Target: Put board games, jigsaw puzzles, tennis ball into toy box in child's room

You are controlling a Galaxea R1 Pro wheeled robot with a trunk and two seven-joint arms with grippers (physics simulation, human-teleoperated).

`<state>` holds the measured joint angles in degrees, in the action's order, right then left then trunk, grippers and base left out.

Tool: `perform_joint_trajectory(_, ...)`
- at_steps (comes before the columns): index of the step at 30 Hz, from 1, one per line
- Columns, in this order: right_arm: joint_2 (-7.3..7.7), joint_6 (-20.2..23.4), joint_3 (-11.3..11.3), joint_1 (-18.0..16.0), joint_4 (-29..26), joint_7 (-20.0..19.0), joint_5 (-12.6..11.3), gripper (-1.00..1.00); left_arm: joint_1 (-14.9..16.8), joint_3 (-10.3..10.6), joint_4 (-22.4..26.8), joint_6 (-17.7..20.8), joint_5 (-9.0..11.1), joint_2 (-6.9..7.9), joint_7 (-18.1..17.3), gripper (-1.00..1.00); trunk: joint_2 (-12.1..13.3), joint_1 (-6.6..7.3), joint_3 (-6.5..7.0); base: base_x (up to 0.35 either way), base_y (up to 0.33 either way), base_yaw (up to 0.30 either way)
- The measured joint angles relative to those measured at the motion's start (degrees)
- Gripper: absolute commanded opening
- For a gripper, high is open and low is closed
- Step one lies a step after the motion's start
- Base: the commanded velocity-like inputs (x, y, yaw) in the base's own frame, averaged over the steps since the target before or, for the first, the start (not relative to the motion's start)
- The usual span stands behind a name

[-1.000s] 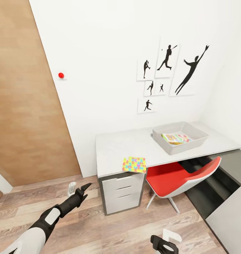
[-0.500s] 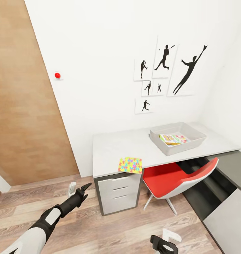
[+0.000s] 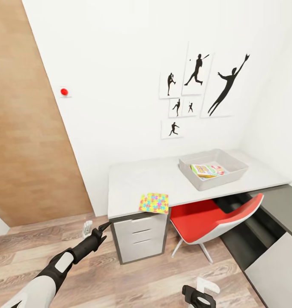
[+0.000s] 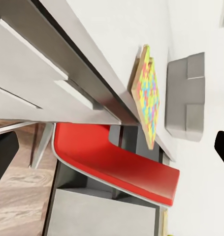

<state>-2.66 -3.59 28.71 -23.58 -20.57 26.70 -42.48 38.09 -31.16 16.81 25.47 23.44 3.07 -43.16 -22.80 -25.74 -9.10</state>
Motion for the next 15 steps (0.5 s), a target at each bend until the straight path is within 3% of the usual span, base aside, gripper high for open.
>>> perform_joint_trajectory(7,-0.04,0.0,0.0,0.0,0.0,0.0,0.0,1.0,0.0,0.1,0.0,0.0,0.0,-0.02,0.0,1.0,0.0,-0.01,0.0,0.02,-0.07,0.0)
perform_joint_trajectory(15,-0.09,0.0,0.0,0.0,0.0,0.0,0.0,1.0,0.0,0.0,0.0,-1.2,0.0,-0.32,0.8,1.0,0.0,-0.01,0.0,0.002,-0.261,0.0)
